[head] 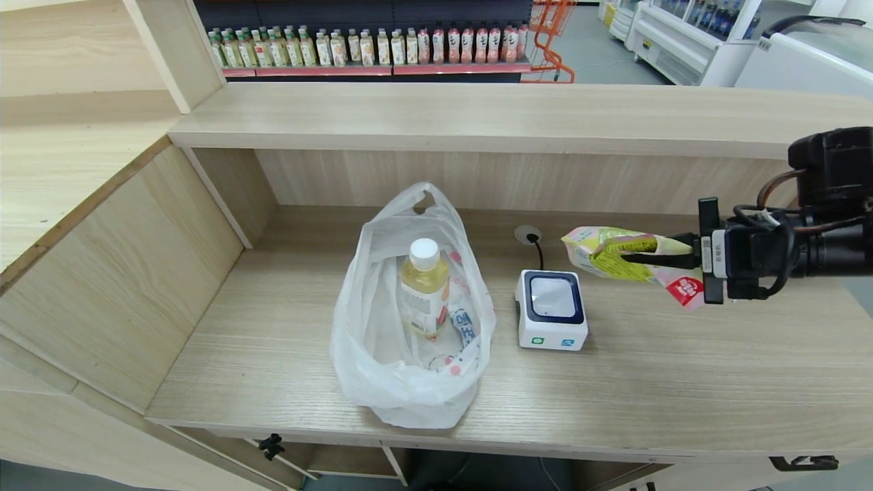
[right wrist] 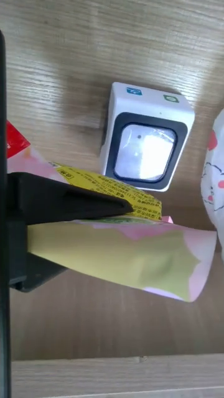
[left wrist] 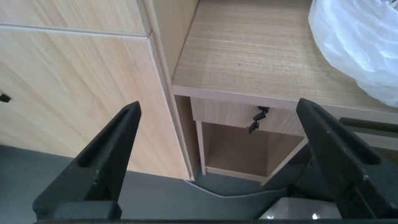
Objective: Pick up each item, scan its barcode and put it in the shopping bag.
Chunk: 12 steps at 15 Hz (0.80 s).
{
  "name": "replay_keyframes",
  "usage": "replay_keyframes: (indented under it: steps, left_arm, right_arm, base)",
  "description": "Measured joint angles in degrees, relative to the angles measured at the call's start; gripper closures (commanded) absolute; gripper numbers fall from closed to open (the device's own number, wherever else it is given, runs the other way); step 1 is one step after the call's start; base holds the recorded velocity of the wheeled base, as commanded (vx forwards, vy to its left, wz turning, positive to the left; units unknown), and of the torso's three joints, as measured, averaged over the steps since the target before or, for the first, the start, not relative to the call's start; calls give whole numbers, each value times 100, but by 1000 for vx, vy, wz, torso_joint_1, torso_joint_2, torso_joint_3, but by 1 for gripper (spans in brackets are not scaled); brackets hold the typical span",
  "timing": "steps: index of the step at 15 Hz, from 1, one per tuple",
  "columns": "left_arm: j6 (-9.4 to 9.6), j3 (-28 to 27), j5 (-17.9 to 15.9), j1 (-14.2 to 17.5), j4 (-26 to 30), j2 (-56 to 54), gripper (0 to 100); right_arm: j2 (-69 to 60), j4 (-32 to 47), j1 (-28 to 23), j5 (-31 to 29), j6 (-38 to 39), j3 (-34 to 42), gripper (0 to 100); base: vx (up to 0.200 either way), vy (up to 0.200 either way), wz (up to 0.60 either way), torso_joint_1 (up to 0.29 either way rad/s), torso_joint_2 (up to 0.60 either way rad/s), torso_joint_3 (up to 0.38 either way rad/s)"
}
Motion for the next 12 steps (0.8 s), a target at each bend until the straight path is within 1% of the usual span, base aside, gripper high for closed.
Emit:
replay_keyframes:
  steps: [3,5,8,12]
  left_arm:
    - [0,0,0,4,0,0,0]
    - [0,0,0,4,0,0,0]
    - [0,0,-2,4,0,0,0]
    - [0,0,-2,1,-1,0,0]
  right_arm:
    - [107,2,262,-180,-397,0,100]
    - [194,6,306,-206,-703,39,100]
    - [380,6,336,-427,-1312,66,100]
    - [519,5,347,-479,-1517,55,100]
  base:
    - [0,0,0,0,0,0]
    - [0,0,0,0,0,0]
    - [0,0,0,0,0,0]
    - [0,0,0,0,0,0]
